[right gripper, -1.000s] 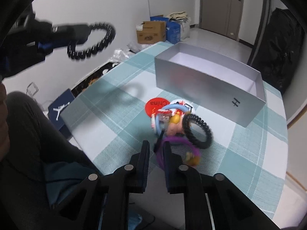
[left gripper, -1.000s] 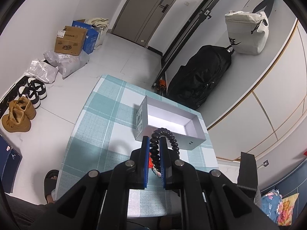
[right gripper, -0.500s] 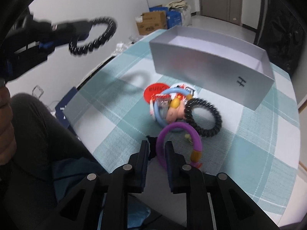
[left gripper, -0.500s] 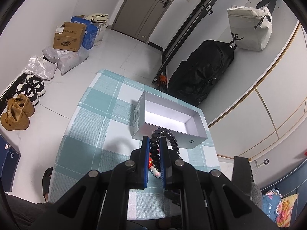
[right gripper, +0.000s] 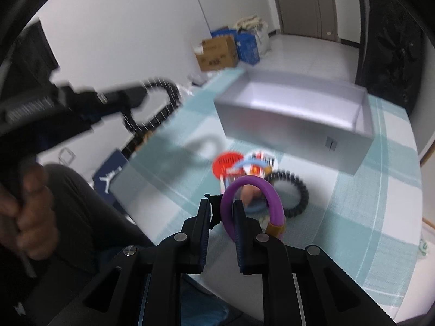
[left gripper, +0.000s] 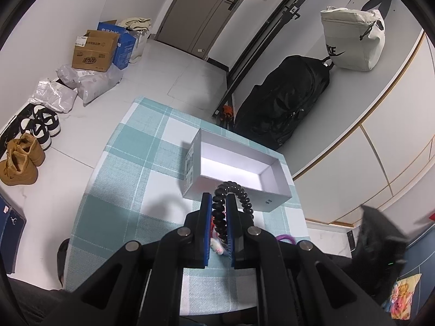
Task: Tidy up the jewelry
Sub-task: 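Carry coil and bangle into the white box and open both tools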
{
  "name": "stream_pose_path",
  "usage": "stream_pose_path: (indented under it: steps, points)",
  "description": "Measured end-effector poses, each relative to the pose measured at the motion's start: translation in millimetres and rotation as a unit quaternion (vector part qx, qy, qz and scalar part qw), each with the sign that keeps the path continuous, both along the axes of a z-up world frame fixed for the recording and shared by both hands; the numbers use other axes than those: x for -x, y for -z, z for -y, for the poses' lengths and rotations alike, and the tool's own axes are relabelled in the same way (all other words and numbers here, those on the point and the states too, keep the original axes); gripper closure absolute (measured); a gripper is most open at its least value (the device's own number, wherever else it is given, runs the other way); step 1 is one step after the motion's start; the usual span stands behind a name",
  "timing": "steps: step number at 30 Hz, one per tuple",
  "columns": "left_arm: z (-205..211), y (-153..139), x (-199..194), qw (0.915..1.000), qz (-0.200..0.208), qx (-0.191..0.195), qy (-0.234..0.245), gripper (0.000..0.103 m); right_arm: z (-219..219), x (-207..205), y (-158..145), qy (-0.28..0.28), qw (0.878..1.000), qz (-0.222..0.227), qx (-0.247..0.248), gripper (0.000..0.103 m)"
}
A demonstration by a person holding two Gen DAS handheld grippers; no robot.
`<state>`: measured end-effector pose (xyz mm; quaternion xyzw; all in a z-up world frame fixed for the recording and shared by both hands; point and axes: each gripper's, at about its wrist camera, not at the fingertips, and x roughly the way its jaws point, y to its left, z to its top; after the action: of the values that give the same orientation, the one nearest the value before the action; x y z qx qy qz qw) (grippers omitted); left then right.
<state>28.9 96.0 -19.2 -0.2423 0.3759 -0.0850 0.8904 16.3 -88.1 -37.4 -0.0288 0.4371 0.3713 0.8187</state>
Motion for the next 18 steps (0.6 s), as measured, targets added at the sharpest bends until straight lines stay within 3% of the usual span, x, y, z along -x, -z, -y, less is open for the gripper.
stream_pose_path:
  steps: [7, 18]
  points:
    - [7.7, -9.2, -20.2, 0.9999, 0.007, -0.002, 0.007, 0.097, 9.8, -17.4, -35.9, -0.017, 0.999, 0.033, -0.025, 0.087]
    - [17.5, -2.6, -69.1, 0.9995, -0.022, 0.004, 0.024, 0.097, 14.4, -86.3, -47.1, -0.019, 0.999, 0.039, -0.026, 0.087]
